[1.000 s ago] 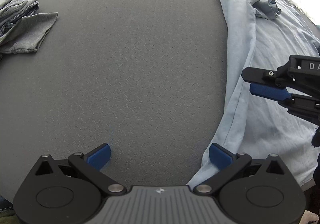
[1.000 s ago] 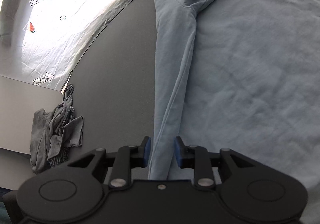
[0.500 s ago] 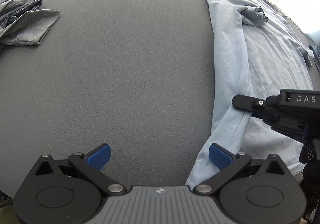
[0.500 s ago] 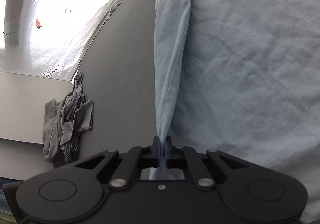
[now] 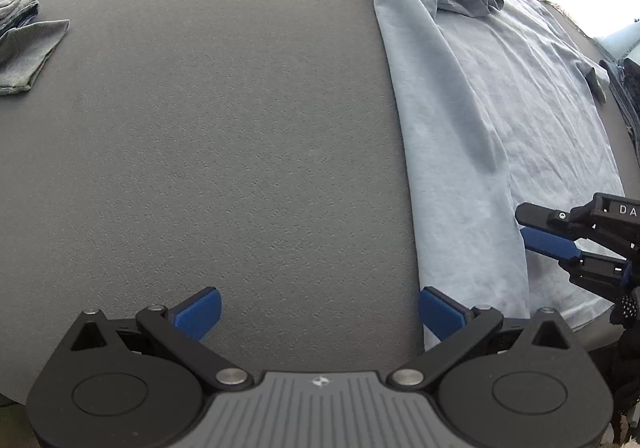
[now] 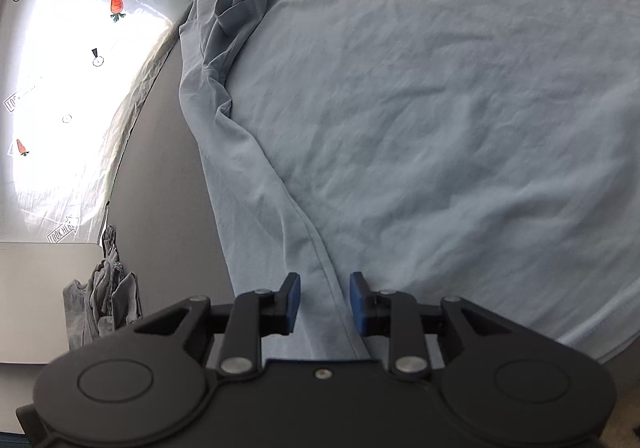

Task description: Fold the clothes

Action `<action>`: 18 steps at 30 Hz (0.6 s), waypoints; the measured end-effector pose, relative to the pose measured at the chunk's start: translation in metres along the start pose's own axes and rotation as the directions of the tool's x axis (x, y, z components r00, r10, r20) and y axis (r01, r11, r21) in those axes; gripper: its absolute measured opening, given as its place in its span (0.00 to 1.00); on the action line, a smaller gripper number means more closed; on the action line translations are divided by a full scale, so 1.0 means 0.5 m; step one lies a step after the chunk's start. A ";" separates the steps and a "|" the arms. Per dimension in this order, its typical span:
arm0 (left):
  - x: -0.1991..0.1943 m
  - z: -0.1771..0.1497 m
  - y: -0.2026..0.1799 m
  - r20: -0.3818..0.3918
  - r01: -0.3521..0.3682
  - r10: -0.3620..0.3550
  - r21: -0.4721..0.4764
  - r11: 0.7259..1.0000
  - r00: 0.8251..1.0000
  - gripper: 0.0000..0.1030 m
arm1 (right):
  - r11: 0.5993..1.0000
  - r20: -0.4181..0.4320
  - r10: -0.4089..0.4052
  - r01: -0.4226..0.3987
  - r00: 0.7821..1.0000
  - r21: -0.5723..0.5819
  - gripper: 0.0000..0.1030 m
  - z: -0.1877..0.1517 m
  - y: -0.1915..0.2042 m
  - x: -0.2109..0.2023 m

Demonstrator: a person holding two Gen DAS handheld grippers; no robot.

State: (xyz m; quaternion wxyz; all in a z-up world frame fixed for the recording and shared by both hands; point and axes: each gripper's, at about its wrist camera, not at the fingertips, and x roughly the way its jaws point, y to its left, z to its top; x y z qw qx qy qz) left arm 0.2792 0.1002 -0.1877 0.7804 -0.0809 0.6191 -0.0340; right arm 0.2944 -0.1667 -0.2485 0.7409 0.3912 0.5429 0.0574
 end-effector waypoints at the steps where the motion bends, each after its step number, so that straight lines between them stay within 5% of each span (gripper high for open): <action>1: 0.004 -0.002 -0.011 -0.004 -0.001 0.001 0.015 1.000 1.000 1.00 | 1.000 -0.008 -0.012 0.012 1.000 -0.027 0.28 -0.004 0.005 0.000; 6: 0.019 -0.005 -0.046 -0.027 -0.009 0.010 0.042 0.999 1.000 1.00 | 0.993 -0.041 -0.035 0.030 0.999 -0.116 0.29 -0.015 0.013 0.002; 8: 0.022 -0.003 -0.052 -0.030 -0.007 0.008 0.032 0.999 1.000 1.00 | 0.988 -0.032 -0.038 0.033 0.999 -0.149 0.07 -0.018 0.015 0.000; 18: 0.030 0.005 -0.087 -0.029 -0.010 0.009 -0.042 0.999 1.000 1.00 | 0.977 -0.001 -0.037 0.036 0.999 -0.210 0.07 0.007 0.005 -0.056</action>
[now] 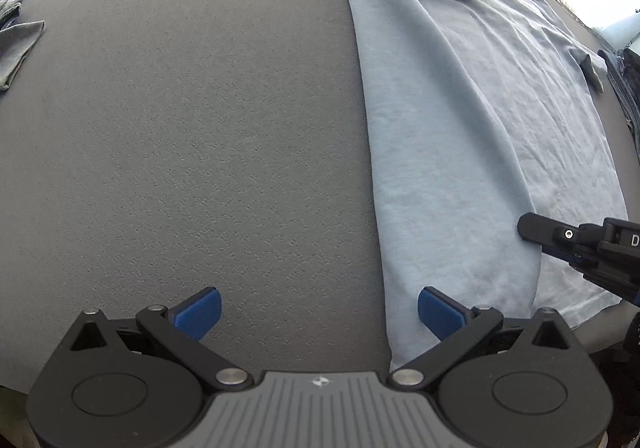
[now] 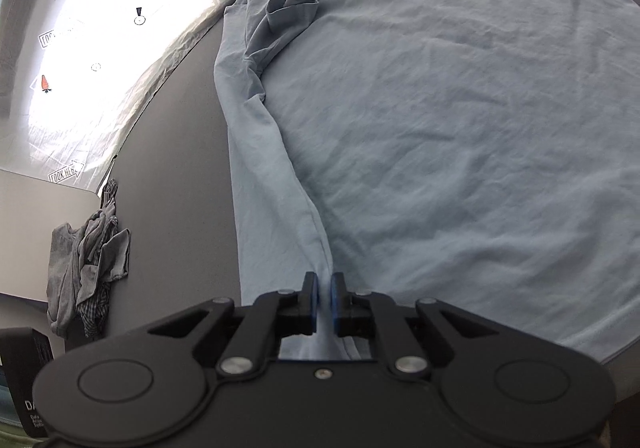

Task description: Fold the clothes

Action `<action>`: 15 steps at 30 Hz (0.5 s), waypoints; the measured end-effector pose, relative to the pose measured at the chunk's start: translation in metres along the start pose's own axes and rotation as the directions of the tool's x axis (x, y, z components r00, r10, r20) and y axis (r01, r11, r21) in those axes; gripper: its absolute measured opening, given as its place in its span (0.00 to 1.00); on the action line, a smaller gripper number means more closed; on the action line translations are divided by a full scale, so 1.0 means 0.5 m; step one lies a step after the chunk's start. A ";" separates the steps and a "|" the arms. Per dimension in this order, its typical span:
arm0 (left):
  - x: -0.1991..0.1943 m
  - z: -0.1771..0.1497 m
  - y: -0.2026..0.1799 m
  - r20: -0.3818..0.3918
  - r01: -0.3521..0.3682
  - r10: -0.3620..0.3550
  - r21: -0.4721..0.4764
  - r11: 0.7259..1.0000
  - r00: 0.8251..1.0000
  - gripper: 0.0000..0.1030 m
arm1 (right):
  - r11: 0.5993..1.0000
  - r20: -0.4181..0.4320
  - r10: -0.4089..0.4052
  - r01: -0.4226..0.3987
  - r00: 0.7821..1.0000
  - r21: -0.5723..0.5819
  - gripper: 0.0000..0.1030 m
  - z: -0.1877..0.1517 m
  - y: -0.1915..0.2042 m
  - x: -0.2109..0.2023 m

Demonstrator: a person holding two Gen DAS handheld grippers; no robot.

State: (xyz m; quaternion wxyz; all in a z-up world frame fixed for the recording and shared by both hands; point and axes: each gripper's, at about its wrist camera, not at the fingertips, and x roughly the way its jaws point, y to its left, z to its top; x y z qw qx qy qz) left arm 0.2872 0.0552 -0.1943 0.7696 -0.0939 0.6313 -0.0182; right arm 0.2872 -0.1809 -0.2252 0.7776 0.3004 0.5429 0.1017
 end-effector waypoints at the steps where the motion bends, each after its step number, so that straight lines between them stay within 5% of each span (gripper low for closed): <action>1: 0.003 0.001 -0.005 -0.005 -0.002 0.002 -0.003 1.000 1.000 1.00 | 1.000 -0.028 -0.024 0.024 0.999 -0.006 0.07 -0.001 -0.008 0.011; 7: 0.009 0.014 -0.043 -0.008 -0.033 0.033 0.002 0.999 0.999 1.00 | 0.997 -0.109 -0.060 0.054 0.992 -0.059 0.15 0.019 -0.021 0.016; 15: 0.004 0.087 -0.059 0.035 -0.042 0.044 -0.038 0.998 0.998 1.00 | 0.998 0.036 -0.037 0.039 0.999 -0.052 0.26 0.121 -0.042 -0.030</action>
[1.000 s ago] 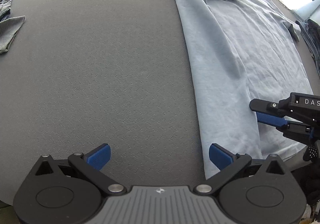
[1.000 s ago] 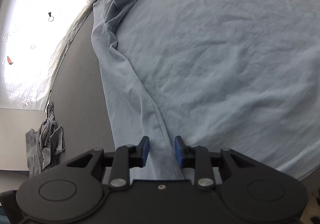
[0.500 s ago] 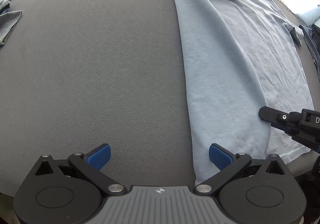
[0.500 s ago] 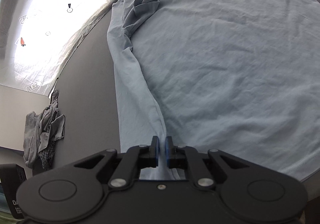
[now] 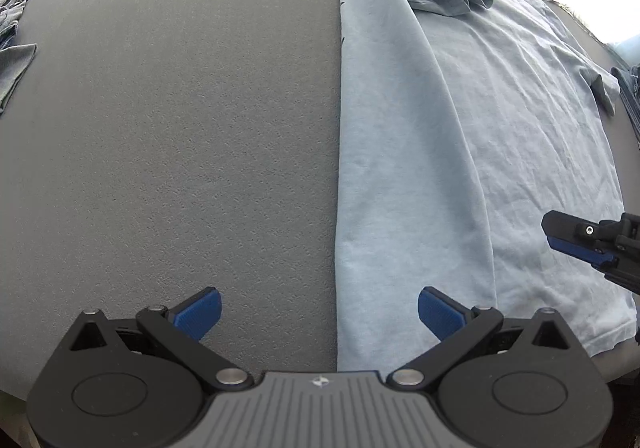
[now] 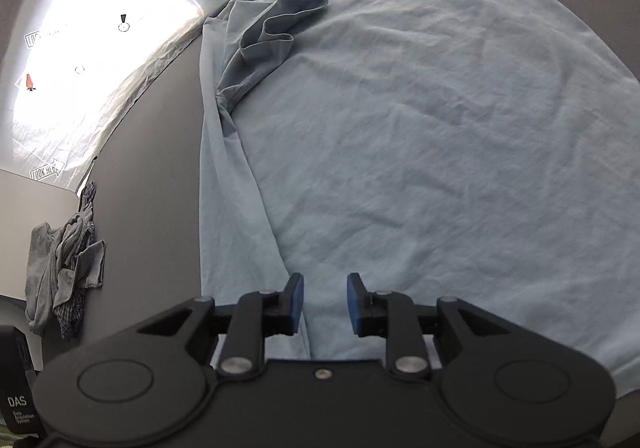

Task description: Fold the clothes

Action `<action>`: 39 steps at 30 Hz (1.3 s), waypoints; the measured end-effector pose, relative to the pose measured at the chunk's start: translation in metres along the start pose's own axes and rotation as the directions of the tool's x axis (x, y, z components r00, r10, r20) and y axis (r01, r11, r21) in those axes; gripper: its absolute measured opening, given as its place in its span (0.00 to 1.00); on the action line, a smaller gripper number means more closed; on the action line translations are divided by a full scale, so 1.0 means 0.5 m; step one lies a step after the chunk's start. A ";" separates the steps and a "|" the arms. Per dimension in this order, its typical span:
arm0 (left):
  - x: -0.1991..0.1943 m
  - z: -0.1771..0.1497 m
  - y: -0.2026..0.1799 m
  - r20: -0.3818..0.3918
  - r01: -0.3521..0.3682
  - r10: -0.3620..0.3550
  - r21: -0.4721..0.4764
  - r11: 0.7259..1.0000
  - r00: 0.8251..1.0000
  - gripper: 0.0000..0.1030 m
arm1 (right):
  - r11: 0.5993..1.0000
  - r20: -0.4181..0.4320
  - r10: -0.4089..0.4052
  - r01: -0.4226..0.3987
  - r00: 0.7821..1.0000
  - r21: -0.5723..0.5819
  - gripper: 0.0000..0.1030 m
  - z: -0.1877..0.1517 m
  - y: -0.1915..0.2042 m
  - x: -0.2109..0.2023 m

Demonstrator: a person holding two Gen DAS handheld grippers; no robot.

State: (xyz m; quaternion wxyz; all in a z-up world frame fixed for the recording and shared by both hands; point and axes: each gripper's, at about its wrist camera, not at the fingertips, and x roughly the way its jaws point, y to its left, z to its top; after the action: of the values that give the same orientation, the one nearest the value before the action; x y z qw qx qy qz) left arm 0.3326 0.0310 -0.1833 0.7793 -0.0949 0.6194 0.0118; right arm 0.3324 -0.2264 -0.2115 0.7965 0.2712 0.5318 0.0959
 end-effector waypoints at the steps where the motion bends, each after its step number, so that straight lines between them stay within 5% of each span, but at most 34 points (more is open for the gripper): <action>1: 0.000 0.012 -0.001 0.008 -0.001 0.001 -0.006 1.000 1.000 1.00 | 1.000 0.018 0.008 -0.008 1.000 0.011 0.29 0.017 -0.004 0.001; 5: 0.008 0.072 -0.005 0.036 -0.013 0.015 -0.030 0.999 0.999 1.00 | 0.999 0.084 0.026 -0.030 0.996 0.043 0.40 0.100 -0.010 0.017; 14: 0.050 0.268 -0.015 0.078 -0.040 0.044 -0.052 0.998 0.996 1.00 | 0.995 0.179 0.072 -0.083 0.981 0.057 0.42 0.320 0.016 0.108; 23: 0.121 0.398 -0.035 0.037 -0.066 0.068 -0.042 0.997 0.997 1.00 | 0.953 0.119 0.163 -0.187 0.979 0.238 0.46 0.460 0.035 0.244; 26: 0.138 0.419 -0.038 0.027 -0.064 0.066 -0.051 0.997 0.997 1.00 | 0.965 0.068 0.115 -0.128 0.991 0.228 0.47 0.467 0.049 0.280; 28: 0.145 0.427 -0.039 0.023 -0.067 0.068 -0.049 0.997 0.997 1.00 | 0.973 0.070 0.095 -0.107 0.993 0.203 0.37 0.466 0.053 0.292; 29: 0.147 0.430 -0.040 0.022 -0.068 0.070 -0.047 0.997 0.997 1.00 | 0.972 0.080 0.113 -0.127 0.990 0.200 0.20 0.465 0.051 0.294; 31: 0.148 0.438 -0.040 0.024 -0.071 0.072 -0.041 0.997 0.997 1.00 | 0.968 0.112 0.149 -0.168 0.982 0.187 0.03 0.466 0.047 0.277; 36: 0.148 0.440 -0.042 0.029 -0.078 0.079 -0.039 0.996 0.996 1.00 | 0.978 0.217 0.147 -0.175 0.965 0.115 0.02 0.468 0.035 0.204; 39: 0.158 0.436 -0.045 0.017 -0.087 0.088 -0.035 0.996 0.996 1.00 | 0.996 0.187 -0.022 0.005 0.982 0.090 0.13 0.471 0.013 0.211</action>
State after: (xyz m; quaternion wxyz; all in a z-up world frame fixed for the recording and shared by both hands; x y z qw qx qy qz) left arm 0.5642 0.0366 -0.2101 0.7820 -0.0809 0.6154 0.0573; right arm 0.5892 -0.2524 -0.2244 0.8309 0.3106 0.4599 0.0408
